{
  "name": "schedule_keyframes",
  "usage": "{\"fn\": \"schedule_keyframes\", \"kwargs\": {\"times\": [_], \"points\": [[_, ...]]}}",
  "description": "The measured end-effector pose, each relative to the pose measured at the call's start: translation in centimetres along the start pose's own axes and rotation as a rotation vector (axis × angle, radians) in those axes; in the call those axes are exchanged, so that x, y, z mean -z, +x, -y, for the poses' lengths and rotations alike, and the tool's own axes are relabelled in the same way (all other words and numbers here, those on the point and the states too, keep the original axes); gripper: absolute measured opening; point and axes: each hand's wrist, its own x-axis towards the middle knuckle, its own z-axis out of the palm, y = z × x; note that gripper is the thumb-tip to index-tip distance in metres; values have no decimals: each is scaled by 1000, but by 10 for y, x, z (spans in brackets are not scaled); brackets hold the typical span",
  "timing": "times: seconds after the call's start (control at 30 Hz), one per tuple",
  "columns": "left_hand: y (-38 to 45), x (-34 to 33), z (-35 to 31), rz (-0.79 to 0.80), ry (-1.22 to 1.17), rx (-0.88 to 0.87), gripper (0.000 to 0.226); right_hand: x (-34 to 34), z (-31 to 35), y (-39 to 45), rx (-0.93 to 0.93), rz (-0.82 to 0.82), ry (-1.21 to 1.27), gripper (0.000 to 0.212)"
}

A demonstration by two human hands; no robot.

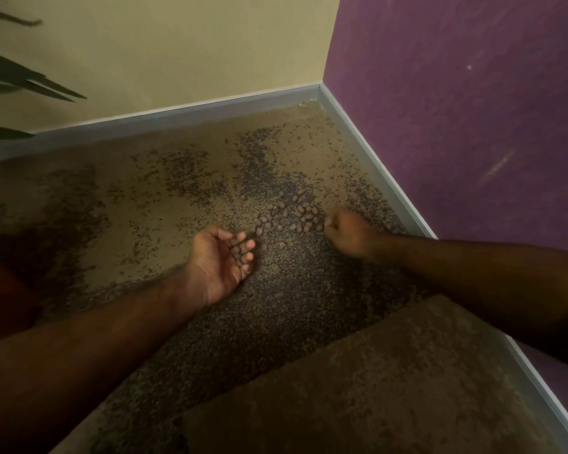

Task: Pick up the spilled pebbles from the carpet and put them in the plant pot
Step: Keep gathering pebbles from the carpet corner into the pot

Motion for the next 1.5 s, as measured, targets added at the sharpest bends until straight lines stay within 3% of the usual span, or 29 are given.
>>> {"fn": "schedule_keyframes", "kwargs": {"times": [0.07, 0.17, 0.27, 0.43, 0.53, 0.63, 0.9, 1.03, 1.17, 1.43, 1.5], "points": [[-4, 1, -4, -3, -8, -5, 25, 5, 13, -5, -88, 39, 338, 16], [-12, -1, -13, 13, -41, -11, 34, 12, 38, -12, -194, 254, 766, 19], [-22, -9, -22, 40, -61, -20, 41, 16, 71, -21, -183, 438, 1021, 20], [-50, -20, -36, 32, -62, -27, 38, 15, 131, -45, -123, 532, 1334, 24], [-73, -20, -46, 17, -20, -54, 37, 18, 160, -54, -84, 577, 1327, 28], [-94, -9, -53, -20, 61, -131, 31, 16, 182, -60, -88, 663, 1261, 52], [-163, 58, -60, -259, 260, -388, 34, -11, 248, -77, -137, 705, 1220, 15], [-232, 116, -72, -373, 412, -444, 34, -32, 286, -87, -159, 733, 1157, 20], [-267, 170, -83, -592, 247, -500, 28, -63, 329, -103, -186, 708, 1020, 21], [-286, 232, -110, -709, -89, -521, 26, -111, 392, -121, -206, 692, 986, 19], [-289, 244, -116, -711, -129, -555, 26, -118, 402, -119, -224, 724, 998, 40]]}}
